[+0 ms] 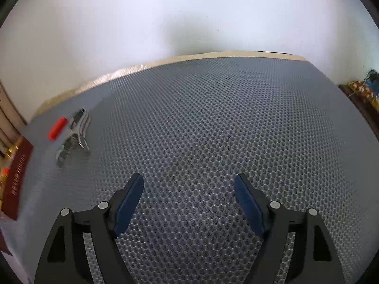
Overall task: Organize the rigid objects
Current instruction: 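Grasp the red block with the left gripper, then carry the red block into the tin and open the left gripper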
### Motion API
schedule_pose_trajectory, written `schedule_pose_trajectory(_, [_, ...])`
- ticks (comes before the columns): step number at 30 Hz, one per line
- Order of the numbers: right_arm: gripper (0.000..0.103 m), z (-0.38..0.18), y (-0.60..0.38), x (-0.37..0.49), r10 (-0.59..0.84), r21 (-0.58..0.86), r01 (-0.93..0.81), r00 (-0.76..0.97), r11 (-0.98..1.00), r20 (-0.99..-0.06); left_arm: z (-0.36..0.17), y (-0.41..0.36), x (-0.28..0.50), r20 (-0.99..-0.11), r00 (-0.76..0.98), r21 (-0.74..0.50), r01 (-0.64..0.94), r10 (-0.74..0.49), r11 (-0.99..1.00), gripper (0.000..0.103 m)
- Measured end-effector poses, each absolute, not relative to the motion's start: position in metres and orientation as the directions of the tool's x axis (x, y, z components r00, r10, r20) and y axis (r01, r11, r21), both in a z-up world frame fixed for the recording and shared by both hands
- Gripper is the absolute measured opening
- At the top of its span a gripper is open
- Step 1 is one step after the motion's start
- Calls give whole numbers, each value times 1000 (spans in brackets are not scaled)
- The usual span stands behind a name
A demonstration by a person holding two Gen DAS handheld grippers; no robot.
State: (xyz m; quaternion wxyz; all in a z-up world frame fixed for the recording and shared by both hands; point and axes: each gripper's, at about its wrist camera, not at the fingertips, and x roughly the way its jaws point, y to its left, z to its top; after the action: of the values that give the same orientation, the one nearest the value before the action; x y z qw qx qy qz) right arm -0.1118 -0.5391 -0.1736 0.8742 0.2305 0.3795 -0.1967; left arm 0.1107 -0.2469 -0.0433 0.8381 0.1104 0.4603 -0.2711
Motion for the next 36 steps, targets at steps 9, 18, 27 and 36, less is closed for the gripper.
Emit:
schedule_pose_trajectory(9, [77, -172, -549, -136, -92, 339, 466, 685, 817, -723, -95, -337, 218, -900, 327, 1, 663, -288, 749, 44])
schedule_pose_trajectory(18, [78, -176, -548, -131, -47, 373, 445, 691, 814, -721, -129, -357, 266, -935, 272, 8, 659, -229, 752, 44])
schedule_pose_trajectory(27, [80, -180, -543, -122, -38, 371, 439, 686, 818, -726, -156, -360, 275, -949, 258, 24, 638, -184, 770, 30])
schedule_pose_trajectory(36, [81, -183, -540, -116, -40, 364, 441, 680, 821, -732, -133, -336, 203, -921, 245, -99, 606, -304, 789, 30])
